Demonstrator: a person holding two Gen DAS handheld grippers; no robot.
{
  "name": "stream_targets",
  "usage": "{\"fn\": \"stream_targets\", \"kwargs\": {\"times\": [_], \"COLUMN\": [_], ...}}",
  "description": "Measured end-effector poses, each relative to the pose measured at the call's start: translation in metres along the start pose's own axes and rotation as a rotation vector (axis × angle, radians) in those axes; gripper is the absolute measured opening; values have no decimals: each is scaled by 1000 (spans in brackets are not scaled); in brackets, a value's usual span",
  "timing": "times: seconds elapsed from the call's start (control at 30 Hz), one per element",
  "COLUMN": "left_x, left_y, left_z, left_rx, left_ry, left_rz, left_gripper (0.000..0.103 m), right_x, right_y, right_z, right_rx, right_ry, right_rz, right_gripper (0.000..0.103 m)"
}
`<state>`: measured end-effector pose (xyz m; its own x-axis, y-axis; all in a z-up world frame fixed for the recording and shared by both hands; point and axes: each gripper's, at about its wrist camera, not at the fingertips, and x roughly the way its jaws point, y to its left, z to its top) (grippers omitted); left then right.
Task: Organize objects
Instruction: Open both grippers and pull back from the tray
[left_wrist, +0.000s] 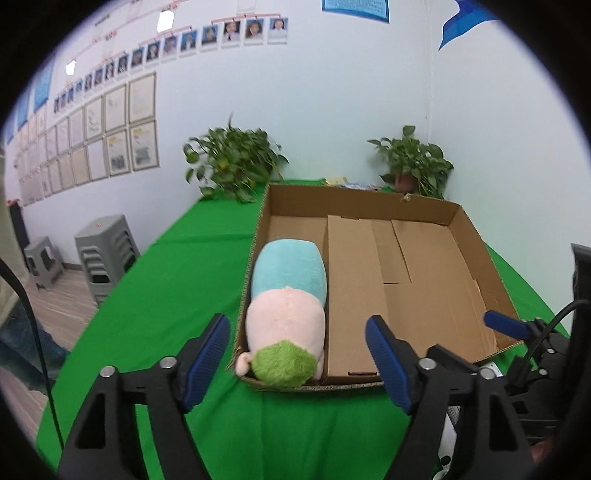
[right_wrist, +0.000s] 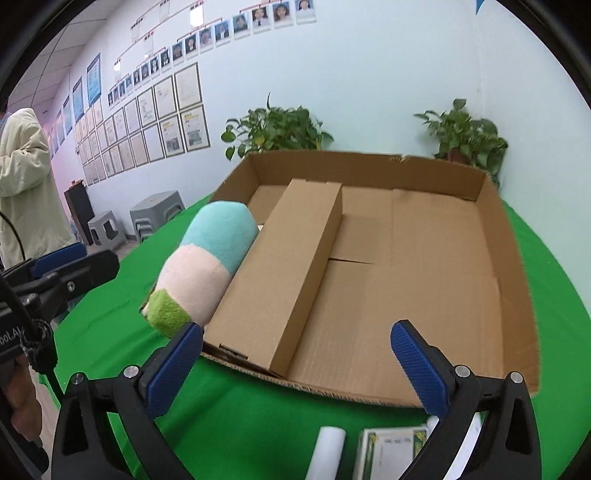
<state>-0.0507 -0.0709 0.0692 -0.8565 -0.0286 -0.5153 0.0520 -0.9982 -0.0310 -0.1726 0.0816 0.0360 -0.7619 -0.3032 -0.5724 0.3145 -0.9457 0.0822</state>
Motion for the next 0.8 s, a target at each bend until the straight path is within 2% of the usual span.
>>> {"fn": "stream_targets", "kwargs": {"times": [0.17, 0.3, 0.6, 0.8], "left_x": [-14, -11, 2, -3], "left_y": [-4, -7, -17, -27], "left_z": [-9, -28, -64, -68], "left_rx": [-18, -28, -40, -8], "left_ry": [-11, 32, 138, 156], "left_rz": [18, 43, 23, 11], "left_gripper": [79, 79, 79, 79], "right_x": [-26, -48, -43, -48], "right_y": [-1, -14, -41, -52], "right_z": [-16, -36, -59, -77], "right_rx": [-20, -25, -15, 43], "right_ry": [-9, -20, 45, 72], "right_rz": [10, 1, -22, -18], "right_gripper": [103, 103, 103, 103]}}
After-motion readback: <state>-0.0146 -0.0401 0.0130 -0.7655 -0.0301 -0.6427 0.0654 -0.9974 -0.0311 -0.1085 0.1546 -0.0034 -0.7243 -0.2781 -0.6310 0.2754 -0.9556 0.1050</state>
